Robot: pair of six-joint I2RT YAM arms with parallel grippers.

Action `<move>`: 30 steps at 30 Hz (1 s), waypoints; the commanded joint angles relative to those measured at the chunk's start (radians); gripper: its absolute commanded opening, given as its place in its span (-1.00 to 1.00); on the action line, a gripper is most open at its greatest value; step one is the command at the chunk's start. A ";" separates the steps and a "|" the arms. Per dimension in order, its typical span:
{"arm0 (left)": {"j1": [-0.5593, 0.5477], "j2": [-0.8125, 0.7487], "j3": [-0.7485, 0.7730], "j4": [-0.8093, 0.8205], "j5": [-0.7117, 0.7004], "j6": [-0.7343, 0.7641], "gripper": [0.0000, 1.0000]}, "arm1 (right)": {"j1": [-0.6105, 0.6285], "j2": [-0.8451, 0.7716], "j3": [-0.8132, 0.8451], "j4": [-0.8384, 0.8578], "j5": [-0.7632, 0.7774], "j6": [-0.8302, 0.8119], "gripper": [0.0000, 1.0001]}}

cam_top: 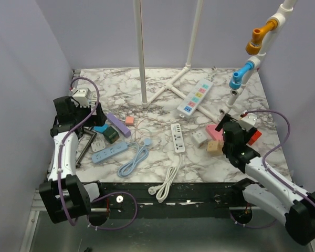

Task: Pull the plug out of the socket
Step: Reset both arms

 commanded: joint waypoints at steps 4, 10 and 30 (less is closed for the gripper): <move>0.002 -0.008 -0.203 0.371 -0.001 -0.005 0.97 | -0.207 0.164 -0.107 0.352 -0.192 -0.096 1.00; 0.002 -0.085 -0.456 0.836 0.099 -0.057 0.97 | -0.225 0.268 -0.168 0.683 -0.291 -0.277 1.00; 0.002 0.066 -0.565 1.250 0.002 -0.220 0.97 | -0.267 0.651 -0.146 1.131 -0.500 -0.461 1.00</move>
